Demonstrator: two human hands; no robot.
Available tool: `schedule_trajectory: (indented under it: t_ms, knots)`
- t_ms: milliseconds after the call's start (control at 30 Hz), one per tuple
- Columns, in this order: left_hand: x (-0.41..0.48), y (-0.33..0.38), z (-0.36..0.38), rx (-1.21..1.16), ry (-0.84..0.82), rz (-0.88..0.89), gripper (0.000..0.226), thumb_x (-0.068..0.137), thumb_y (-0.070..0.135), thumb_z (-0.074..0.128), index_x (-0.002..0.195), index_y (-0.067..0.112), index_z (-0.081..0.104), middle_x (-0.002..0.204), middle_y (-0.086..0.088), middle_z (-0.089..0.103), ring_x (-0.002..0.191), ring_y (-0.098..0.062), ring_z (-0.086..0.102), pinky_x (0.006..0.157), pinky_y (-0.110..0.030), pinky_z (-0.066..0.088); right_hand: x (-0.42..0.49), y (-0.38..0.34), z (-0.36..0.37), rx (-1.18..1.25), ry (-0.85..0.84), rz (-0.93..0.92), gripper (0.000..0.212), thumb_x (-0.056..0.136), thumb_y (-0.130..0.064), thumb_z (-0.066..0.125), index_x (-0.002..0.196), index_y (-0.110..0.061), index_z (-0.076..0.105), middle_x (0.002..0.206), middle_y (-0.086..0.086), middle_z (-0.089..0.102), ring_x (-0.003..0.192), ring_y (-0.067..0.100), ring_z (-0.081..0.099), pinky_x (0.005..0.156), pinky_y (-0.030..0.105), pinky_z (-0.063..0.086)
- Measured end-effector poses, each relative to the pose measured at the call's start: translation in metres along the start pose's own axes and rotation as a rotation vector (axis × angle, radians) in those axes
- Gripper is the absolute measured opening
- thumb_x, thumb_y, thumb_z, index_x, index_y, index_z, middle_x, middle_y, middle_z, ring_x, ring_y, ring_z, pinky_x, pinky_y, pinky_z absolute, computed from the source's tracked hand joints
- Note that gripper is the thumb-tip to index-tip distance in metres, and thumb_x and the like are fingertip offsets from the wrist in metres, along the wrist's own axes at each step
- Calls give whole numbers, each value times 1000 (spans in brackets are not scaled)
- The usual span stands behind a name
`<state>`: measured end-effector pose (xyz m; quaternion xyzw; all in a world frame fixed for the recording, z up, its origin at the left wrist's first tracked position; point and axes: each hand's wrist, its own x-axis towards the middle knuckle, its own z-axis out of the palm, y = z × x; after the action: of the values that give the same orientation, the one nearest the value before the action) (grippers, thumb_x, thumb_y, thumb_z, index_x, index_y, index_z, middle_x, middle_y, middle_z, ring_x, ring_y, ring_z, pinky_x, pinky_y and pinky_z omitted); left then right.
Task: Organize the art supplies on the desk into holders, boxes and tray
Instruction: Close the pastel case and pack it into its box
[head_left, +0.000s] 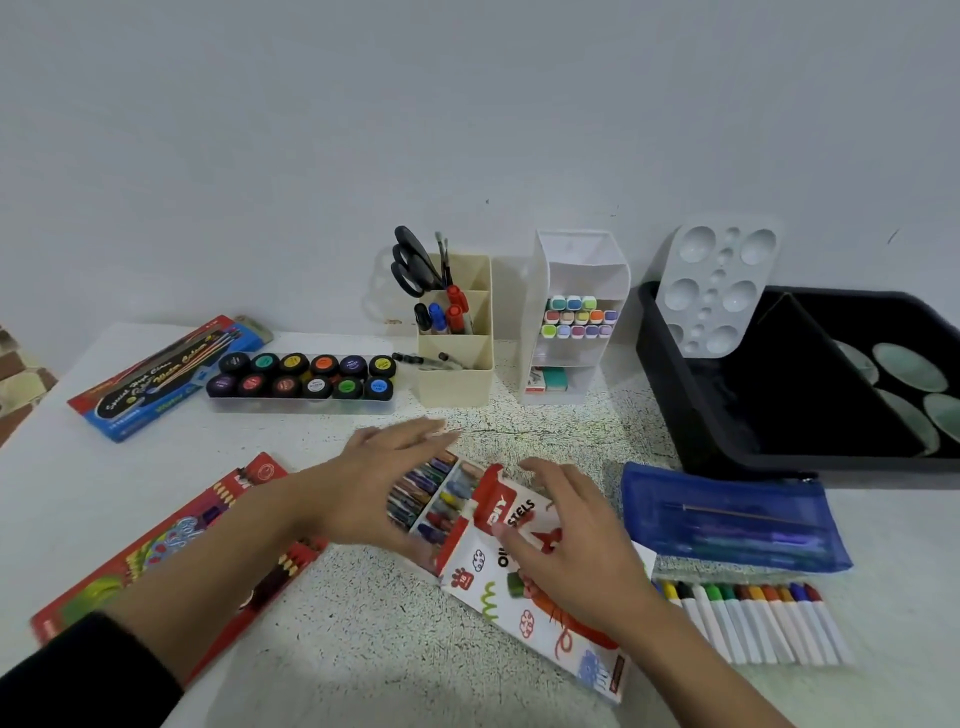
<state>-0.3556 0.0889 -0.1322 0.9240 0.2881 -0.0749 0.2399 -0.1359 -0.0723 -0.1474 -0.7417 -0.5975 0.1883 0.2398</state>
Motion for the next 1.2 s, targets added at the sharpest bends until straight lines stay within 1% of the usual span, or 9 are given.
schedule_trajectory:
  t_ms: [67, 167, 400, 533, 633, 767, 933, 1100, 1200]
  knots:
    - [-14, -9, -2, -82, 48, -98, 114, 67, 80, 71, 153, 56, 0, 166, 14, -5, 153, -21, -1, 121, -56, 5, -5, 4, -10, -76, -126, 13, 86, 74, -85, 51, 146, -48, 21, 131, -21, 41, 120, 4, 45, 101, 35, 44]
    - [-26, -11, -3, -65, 46, -187, 101, 74, 73, 70, 152, 58, 9, 167, 9, 3, 152, -23, 6, 121, -54, 9, -6, 4, -11, -222, -226, -41, 109, 65, -95, 49, 152, -44, 8, 144, -15, 34, 132, 10, 34, 113, 40, 32]
    - [-24, -3, 13, -106, 203, -257, 63, 101, 42, 53, 157, 37, 23, 151, 5, 46, 133, -16, 38, 114, -45, 31, -10, 2, -1, -300, -241, -127, 127, 56, -96, 57, 156, -40, 3, 156, -11, 14, 142, 14, 13, 117, 42, 12]
    - [-17, 6, 20, -314, 338, -272, 44, 104, 26, 52, 147, 33, 44, 113, 8, 64, 102, -9, 59, 81, -23, 55, -9, 0, 7, -336, -221, -172, 125, 55, -93, 59, 154, -40, 4, 155, -6, 16, 141, 17, 15, 115, 45, 15]
    - [-13, 15, 21, -477, 443, -347, 36, 106, 19, 47, 141, 27, 52, 106, 11, 63, 86, 0, 65, 62, -14, 55, -9, -3, 9, -276, -178, -181, 121, 56, -88, 64, 152, -45, 3, 153, -7, 16, 139, 17, 16, 111, 41, 14]
    - [-12, 31, 24, -656, 414, -370, 31, 106, 25, 47, 135, 30, 54, 116, 4, 69, 90, -9, 70, 71, -30, 62, -10, -10, 13, -206, -173, -190, 119, 58, -81, 70, 151, -46, 5, 153, -7, 9, 141, 17, 11, 112, 36, 5]
    - [-10, 43, 30, -812, 445, -357, 22, 106, 35, 45, 121, 40, 61, 106, 3, 75, 90, -15, 74, 79, -39, 62, -7, -12, 19, -196, -157, -169, 119, 57, -82, 69, 151, -47, 5, 152, -5, 11, 140, 18, 14, 113, 38, 6]
    - [-12, 57, 35, -879, 514, -370, 23, 107, 31, 44, 121, 36, 61, 98, 2, 76, 82, -11, 75, 73, -33, 61, -5, -14, 21, -173, -134, -172, 118, 56, -81, 69, 150, -47, 8, 150, -5, 15, 139, 16, 16, 111, 34, 7]
    - [-11, 58, 38, -903, 528, -377, 23, 106, 32, 45, 119, 40, 63, 100, 3, 76, 83, -12, 75, 78, -41, 62, -2, -20, 22, -169, -130, -176, 118, 56, -80, 68, 150, -48, 5, 151, -5, 14, 139, 17, 15, 109, 33, 8]
